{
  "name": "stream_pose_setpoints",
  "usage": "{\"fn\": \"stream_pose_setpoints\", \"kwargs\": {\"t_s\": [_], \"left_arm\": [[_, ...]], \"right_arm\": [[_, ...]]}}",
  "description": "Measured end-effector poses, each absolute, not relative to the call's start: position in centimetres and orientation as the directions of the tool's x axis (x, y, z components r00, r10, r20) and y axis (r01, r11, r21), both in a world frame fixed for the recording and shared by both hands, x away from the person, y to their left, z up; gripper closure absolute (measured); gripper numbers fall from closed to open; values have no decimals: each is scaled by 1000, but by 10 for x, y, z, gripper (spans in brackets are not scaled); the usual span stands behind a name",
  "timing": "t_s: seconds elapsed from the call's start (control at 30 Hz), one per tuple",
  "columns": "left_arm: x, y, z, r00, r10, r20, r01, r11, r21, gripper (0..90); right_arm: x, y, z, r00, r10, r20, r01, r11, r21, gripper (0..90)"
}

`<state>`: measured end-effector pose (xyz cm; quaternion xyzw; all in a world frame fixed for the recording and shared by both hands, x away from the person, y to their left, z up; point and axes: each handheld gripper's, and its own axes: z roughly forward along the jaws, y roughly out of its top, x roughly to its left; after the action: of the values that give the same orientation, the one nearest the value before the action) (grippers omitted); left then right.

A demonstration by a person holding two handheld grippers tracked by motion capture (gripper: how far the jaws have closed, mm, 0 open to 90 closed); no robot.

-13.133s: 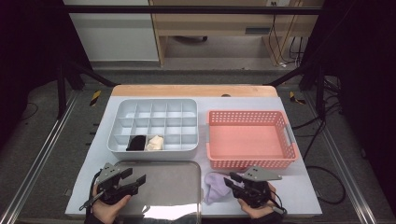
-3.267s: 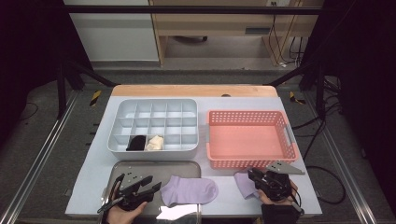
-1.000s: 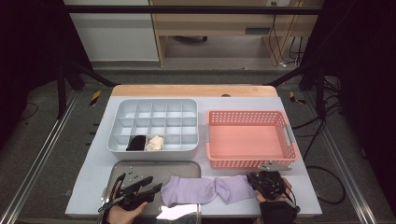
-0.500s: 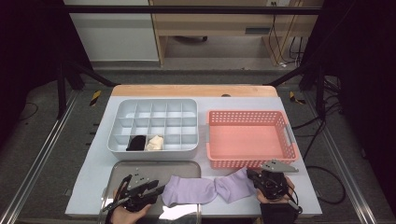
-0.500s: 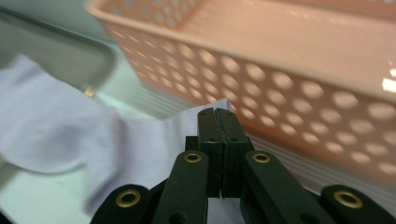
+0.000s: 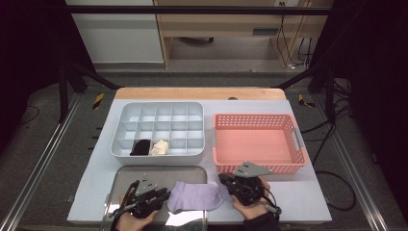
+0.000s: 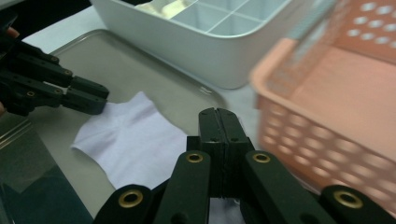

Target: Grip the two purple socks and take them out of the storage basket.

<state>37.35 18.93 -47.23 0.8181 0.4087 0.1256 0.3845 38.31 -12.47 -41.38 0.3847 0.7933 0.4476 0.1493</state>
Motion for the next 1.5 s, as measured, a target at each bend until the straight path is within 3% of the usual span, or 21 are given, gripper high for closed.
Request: {"fn": "stream_pose_setpoints", "kwargs": {"t_s": [0.13, 0.4, 0.57, 0.7, 1.07, 1.3, 1.5], "left_arm": [[374, 189, -473, 633, 766, -113, 575, -367, 731, 753], [374, 190, -473, 629, 769, -112, 574, -362, 734, 729], [374, 194, -468, 624, 771, -126, 568, -337, 751, 683], [372, 196, -462, 624, 766, -153, 562, -305, 769, 655], [364, 171, -445, 686, 710, -159, 530, -339, 777, 643], [369, 153, -458, 686, 710, -157, 559, -377, 738, 661], [366, 147, -467, 696, 701, -154, 564, -403, 721, 708]], "right_arm": [[385, -88, -434, -681, 723, 116, 507, 351, 787, 900], [382, -62, -460, -722, 683, 114, 524, 431, 734, 880], [383, -79, -442, -724, 677, 134, 477, 351, 805, 802], [386, -100, -432, -690, 712, 130, 474, 308, 825, 790], [383, -150, -441, -614, 779, 124, 521, 283, 805, 754], [383, -148, -457, -617, 769, 168, 546, 264, 795, 683], [389, -136, -468, -638, 745, 194, 563, 278, 778, 688]]}}
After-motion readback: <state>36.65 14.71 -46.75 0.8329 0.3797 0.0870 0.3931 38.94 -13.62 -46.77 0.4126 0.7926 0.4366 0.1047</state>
